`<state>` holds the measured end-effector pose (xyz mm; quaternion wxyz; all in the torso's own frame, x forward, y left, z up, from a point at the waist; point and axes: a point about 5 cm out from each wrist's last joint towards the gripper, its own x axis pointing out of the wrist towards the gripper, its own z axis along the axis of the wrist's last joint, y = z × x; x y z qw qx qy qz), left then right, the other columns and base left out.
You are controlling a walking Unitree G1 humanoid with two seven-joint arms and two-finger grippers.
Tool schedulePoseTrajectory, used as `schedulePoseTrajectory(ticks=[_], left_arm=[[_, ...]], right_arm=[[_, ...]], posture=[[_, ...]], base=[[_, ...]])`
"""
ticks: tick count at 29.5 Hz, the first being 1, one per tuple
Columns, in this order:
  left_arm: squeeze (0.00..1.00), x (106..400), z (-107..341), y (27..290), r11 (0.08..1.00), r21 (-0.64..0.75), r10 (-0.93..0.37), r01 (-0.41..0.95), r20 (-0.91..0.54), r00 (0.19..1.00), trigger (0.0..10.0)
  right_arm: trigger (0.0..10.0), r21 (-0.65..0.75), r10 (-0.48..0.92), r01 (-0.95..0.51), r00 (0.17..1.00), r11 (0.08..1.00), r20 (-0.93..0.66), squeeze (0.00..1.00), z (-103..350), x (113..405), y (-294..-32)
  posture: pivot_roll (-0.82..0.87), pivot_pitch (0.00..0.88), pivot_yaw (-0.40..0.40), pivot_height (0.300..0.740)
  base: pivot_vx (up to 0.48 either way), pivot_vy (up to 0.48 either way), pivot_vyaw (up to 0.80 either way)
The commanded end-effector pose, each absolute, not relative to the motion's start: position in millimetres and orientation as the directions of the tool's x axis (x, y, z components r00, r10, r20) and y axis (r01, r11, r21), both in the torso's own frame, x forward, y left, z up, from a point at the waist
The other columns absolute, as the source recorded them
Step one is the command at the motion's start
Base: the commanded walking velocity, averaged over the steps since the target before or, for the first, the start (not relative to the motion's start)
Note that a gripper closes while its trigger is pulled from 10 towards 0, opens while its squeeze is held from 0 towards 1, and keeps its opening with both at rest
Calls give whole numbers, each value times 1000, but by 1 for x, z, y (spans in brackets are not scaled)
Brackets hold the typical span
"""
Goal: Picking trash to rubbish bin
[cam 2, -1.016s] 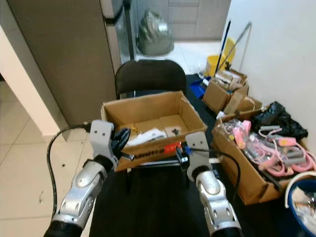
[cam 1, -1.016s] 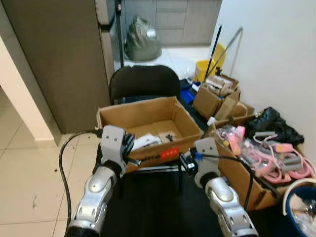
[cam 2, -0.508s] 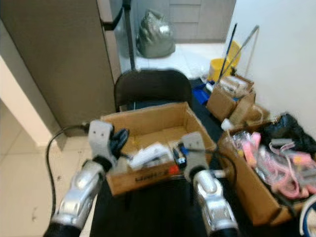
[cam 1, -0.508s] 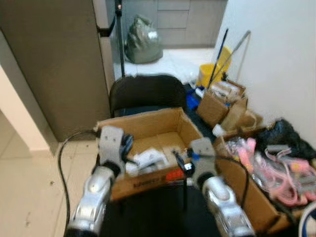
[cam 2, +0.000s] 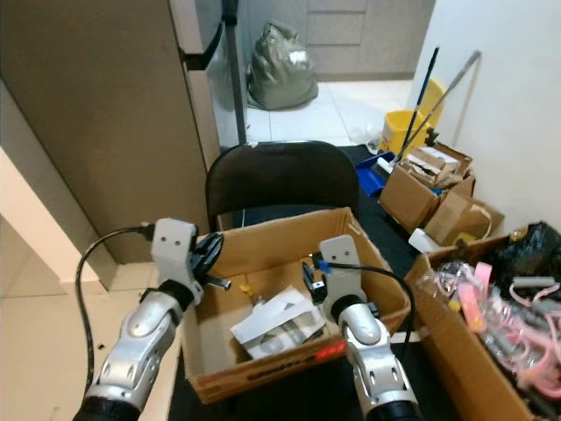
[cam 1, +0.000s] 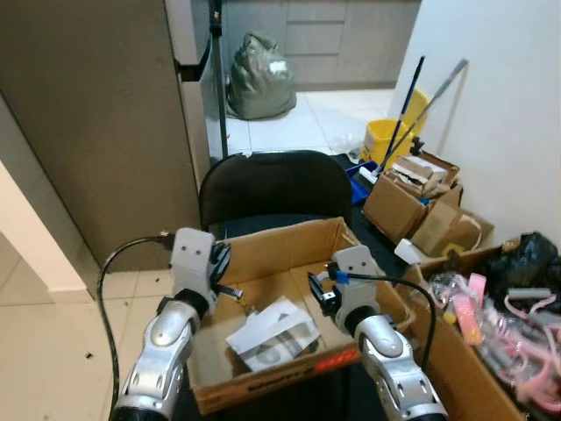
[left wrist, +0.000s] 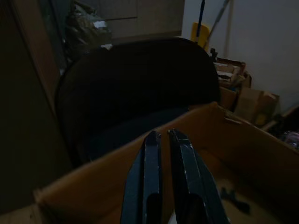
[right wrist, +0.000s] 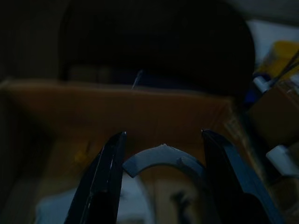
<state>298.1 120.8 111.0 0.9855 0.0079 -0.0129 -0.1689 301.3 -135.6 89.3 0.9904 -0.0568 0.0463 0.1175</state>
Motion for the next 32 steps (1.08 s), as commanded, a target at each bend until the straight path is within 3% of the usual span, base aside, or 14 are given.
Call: schedulePoseTrajectory(ticks=[1, 14, 24, 27, 32], left_arm=[[0, 296, 101, 123, 939, 20, -343, 344, -43, 939, 10000], [0, 293, 99, 119, 912, 37, -405, 408, -66, 912, 10000], [0, 286, 78, 116, 825, 121, -516, 552, -237, 823, 10000], [0, 279, 64, 123, 762, 141, -558, 632, -351, 752, 10000], [0, 277, 63, 127, 770, 103, -558, 630, -371, 743, 10000]], right_arm=[[10000, -86, 232, -243, 965, 966, -121, 0, 84, 299, -132], [10000, -85, 217, -228, 968, 970, -124, 0, 83, 301, -135], [10000, -87, 250, -271, 947, 959, -203, 0, 69, 311, -134], [10000, -111, 259, -289, 939, 951, -224, 0, 66, 320, -128], [10000, -126, 287, -319, 932, 939, -222, 0, 68, 325, -119]], posture=[[-5, 62, 2, 740], [0, 78, 4, 740], [-17, 77, 16, 740], [-16, 78, 16, 740], [-15, 78, 11, 740]], base=[[307, 0, 0], [0, 0, 0], [0, 0, 0], [0, 0, 0], [0, 0, 0]])
